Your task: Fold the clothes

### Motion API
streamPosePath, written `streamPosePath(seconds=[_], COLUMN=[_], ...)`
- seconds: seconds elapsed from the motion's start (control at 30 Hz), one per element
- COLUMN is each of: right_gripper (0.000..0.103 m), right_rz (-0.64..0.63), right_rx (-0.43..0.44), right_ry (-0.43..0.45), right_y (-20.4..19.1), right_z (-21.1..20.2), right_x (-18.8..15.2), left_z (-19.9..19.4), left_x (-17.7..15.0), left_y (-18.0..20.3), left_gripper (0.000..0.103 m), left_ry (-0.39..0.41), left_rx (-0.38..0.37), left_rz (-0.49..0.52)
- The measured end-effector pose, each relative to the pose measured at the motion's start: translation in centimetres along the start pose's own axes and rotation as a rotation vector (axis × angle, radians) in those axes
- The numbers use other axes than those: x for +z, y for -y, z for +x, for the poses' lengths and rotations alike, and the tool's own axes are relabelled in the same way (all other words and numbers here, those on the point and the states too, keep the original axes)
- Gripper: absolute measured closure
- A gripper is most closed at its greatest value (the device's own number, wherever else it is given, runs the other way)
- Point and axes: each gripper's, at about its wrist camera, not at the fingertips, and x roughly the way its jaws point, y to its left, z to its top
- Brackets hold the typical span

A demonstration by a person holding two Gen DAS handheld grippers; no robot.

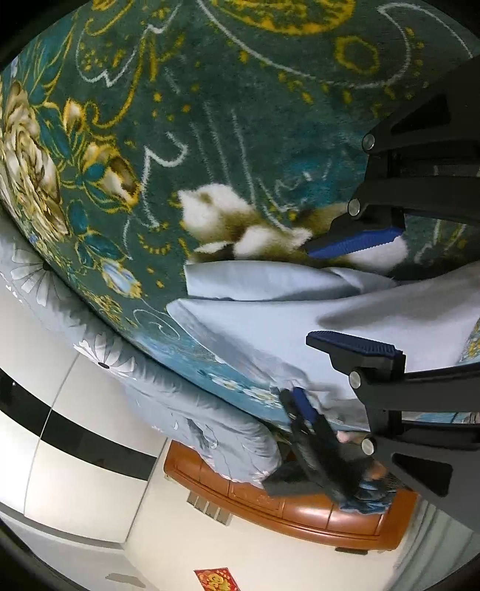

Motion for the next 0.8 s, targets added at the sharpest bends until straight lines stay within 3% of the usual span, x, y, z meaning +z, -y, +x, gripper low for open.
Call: streamPosePath(seconds=[0.17, 0.27, 0.37, 0.53, 0.7, 0.8], right_gripper=[0.060, 0.060, 0.060, 0.060, 0.062, 0.082], right_rz=[-0.019, -0.033, -0.041, -0.039, -0.032, 0.005], right_rx=[0.021, 0.020, 0.022, 0.019, 0.009, -0.003], right_ry=[-0.012, -0.011, -0.009, -0.004, -0.012, -0.029], right_y=[0.0, -0.1, -0.4, -0.7, -1.1, -1.2], right_z=[-0.1, 0.0, 0.3, 0.5, 0.8, 1.3], right_x=[-0.6, -0.7, -0.8, -1.2, -1.5, -1.4], left_z=[-2.4, -3.5, -4.2, -2.6, -2.0, -2.8], left_x=[-1.4, -4.6, -8.5, -11.9, -12.2, -12.6], left_y=[-0.6, 0.8, 2.7, 3.1, 2.1, 1.9], left_gripper=[0.051, 0.051, 0.051, 0.051, 0.051, 0.051], left_ry=[0.014, -0.031, -0.060, -0.058, -0.024, -0.006], left_rx=[-0.030, -0.161, -0.232, -0.180, -0.208, -0.219], left_rz=[-0.048, -0.024, 0.033, 0.072, 0.023, 0.016])
